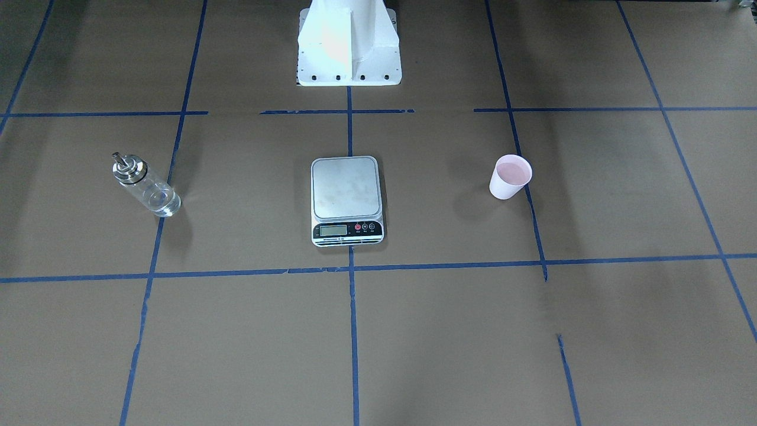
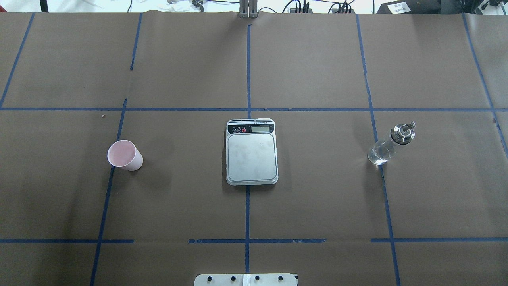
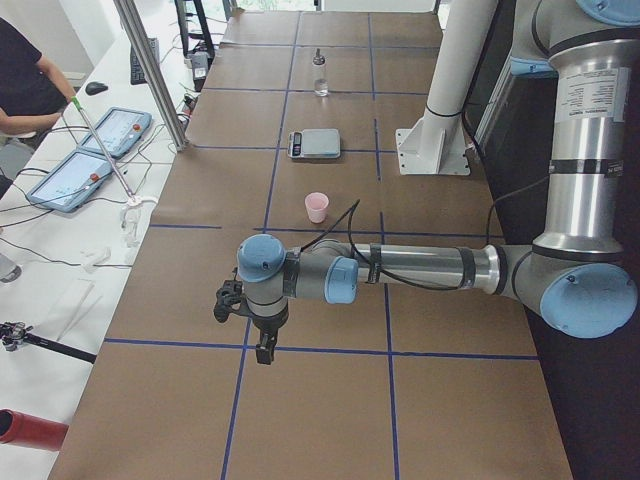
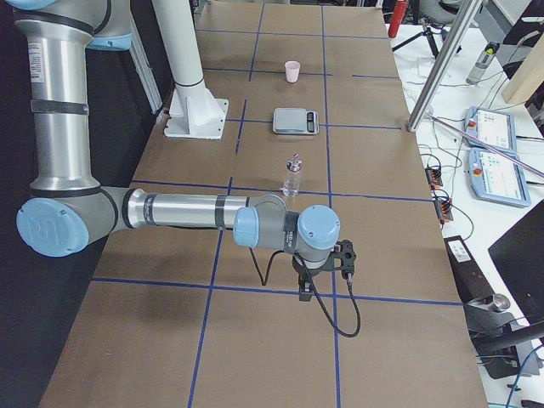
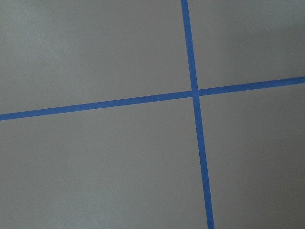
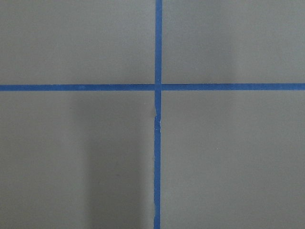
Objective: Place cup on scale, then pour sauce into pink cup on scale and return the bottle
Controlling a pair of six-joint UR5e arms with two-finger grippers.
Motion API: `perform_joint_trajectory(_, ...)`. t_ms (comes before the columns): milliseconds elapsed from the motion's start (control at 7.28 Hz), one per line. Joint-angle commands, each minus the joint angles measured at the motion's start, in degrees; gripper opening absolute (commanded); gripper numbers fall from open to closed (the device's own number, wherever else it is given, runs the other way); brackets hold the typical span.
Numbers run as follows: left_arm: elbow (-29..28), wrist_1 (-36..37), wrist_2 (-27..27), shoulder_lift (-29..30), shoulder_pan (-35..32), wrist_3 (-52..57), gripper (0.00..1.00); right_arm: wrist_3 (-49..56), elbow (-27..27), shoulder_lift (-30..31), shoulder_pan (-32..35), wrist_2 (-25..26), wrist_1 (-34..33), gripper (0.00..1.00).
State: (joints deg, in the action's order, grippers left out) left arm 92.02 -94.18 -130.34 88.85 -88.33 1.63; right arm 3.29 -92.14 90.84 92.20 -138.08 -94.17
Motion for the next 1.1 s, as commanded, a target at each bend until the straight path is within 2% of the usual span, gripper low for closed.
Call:
perform_joint_trajectory(0, 0.2, 0.0, -0.1, 0.1, 0.0, 0.0, 1.00, 0.4, -0.3, -0.1, 0.0, -0.1, 0.4, 1.00)
perform_joint_trajectory(275, 1.3, -0.1, -0.1, 0.8, 0.0, -0.1, 1.00, -0.3, -0.3, 0.0, 0.0, -0.1, 1.3, 1.00)
perform_joint_trajectory(412, 3.9, 0.4, 0.2, 1.0, 0.1, -0.4, 1.00, -0.3, -0.4, -0.2, 0.0, -0.1, 1.3, 1.00)
perform_joint_trajectory(549, 7.3, 1.4, 0.3, 1.3, 0.1, -0.8, 1.00, -0.4, -0.6, -0.3, 0.0, -0.2, 1.3, 1.00)
perform_joint_trajectory(687, 12.0, 1.5, 0.0, 1.0, 0.6, -7.2, 1.00, -0.4, -1.2, -0.3, 0.0, -0.2, 1.3, 1.00)
perform_joint_trajectory(824, 17.4, 1.8, -0.1, -0.2, 1.1, -8.4, 1.00, -0.3, -1.6, -0.3, 0.0, -0.2, 1.3, 1.00)
perform_joint_trajectory(961, 21.4, 1.6, -2.8, -0.6, 1.2, -8.6, 1.00, -0.3, -2.3, -0.1, 0.0, -0.2, 1.3, 1.00)
